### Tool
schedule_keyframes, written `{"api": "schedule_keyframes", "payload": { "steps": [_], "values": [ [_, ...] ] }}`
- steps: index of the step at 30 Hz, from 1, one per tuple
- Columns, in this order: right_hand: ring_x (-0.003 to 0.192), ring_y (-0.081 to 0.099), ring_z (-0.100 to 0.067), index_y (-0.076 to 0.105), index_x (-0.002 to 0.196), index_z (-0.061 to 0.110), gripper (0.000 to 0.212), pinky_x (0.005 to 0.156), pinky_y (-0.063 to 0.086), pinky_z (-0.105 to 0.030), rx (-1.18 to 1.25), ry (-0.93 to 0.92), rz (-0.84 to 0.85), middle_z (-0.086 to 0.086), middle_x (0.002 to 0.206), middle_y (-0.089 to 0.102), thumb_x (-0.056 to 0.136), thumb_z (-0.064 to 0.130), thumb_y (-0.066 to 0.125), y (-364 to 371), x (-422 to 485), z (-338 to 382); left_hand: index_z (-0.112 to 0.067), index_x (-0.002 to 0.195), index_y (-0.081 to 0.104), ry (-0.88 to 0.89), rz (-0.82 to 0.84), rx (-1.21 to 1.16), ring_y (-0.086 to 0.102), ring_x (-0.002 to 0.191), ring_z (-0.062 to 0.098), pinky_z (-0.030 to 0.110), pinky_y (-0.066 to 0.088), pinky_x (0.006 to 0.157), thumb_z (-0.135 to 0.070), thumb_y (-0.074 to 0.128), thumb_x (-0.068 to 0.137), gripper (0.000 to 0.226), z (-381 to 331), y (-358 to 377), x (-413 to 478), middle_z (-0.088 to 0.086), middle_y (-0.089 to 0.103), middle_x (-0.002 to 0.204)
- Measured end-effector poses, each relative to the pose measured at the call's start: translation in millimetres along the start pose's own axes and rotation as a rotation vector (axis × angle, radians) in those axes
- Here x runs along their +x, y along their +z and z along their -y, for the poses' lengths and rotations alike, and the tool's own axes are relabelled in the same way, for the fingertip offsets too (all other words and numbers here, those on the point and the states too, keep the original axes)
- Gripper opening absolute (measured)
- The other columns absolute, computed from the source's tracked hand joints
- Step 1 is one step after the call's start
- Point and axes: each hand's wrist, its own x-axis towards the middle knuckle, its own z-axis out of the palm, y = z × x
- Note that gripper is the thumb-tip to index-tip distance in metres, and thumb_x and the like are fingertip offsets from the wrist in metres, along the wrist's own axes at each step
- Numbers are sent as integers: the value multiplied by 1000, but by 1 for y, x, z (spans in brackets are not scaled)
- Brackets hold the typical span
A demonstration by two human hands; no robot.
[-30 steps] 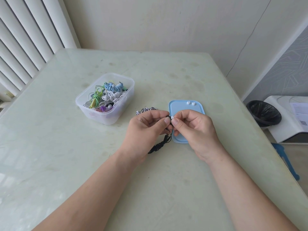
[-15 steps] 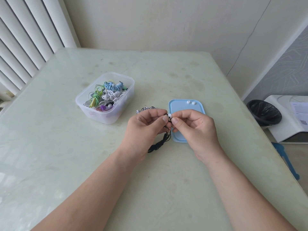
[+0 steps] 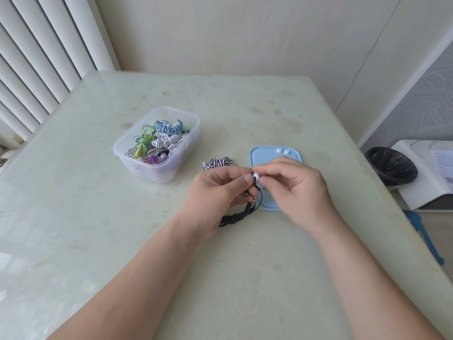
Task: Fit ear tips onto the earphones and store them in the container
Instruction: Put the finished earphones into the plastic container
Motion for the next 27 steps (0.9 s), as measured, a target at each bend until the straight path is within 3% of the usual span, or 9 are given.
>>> {"api": "schedule_keyframes", "payload": {
  "steps": [3, 7, 12, 16, 22, 25, 27],
  "values": [
    [85, 70, -15, 79, 102, 11, 21, 79, 56, -27, -112, -90, 50, 0, 92, 72, 88, -5, 73, -2, 1, -2, -8, 95, 79, -12, 17, 26, 65, 78, 23, 28, 56, 73, -6, 66, 99, 15, 0, 0, 0, 15, 70, 81],
    [80, 69, -16, 79, 95, 9, 12, 72, 57, -33, -174, -140, 41, 0, 86, 71, 90, 0, 73, -3, 1, -4, -4, 99, 78, -27, 22, 48, 65, 78, 22, 28, 56, 73, -6, 66, 99, 12, 1, 0, 1, 15, 71, 81],
    [83, 70, -17, 76, 99, 15, 17, 78, 58, -35, -141, -141, 31, 1, 89, 72, 93, 1, 68, 0, -1, -1, -2, 101, 76, -30, 26, 28, 65, 77, 21, 27, 56, 74, -6, 65, 99, 12, 0, -1, 1, 14, 70, 81],
    [85, 74, -13, 74, 104, 32, 29, 84, 60, -31, 15, 83, -24, 10, 89, 77, 96, 5, 67, 1, -3, 0, -4, 102, 78, -33, 21, 11, 65, 78, 22, 28, 56, 75, -6, 65, 99, 13, 0, -1, 1, 15, 71, 83],
    [72, 73, -16, 77, 97, 11, 15, 71, 57, -24, 269, 291, -65, -6, 81, 78, 91, -1, 72, 0, -1, 5, -3, 105, 77, -21, 4, 24, 66, 80, 24, 32, 57, 79, -5, 66, 99, 13, 1, 0, 0, 17, 72, 85],
    [70, 71, -17, 77, 99, 11, 11, 68, 56, -26, 322, 360, -102, -8, 82, 78, 89, 7, 77, 0, 0, 6, -2, 106, 75, -6, -21, 1, 67, 80, 25, 35, 57, 82, -3, 66, 99, 12, -1, 1, 0, 18, 73, 86],
    [81, 74, -15, 76, 106, 15, 20, 74, 57, -30, 332, 393, -74, -5, 92, 79, 87, 19, 80, -2, -1, 6, -6, 104, 76, 18, -45, -37, 68, 80, 27, 38, 58, 84, -1, 66, 98, 13, -6, 3, -2, 16, 74, 86]
  ]
}}
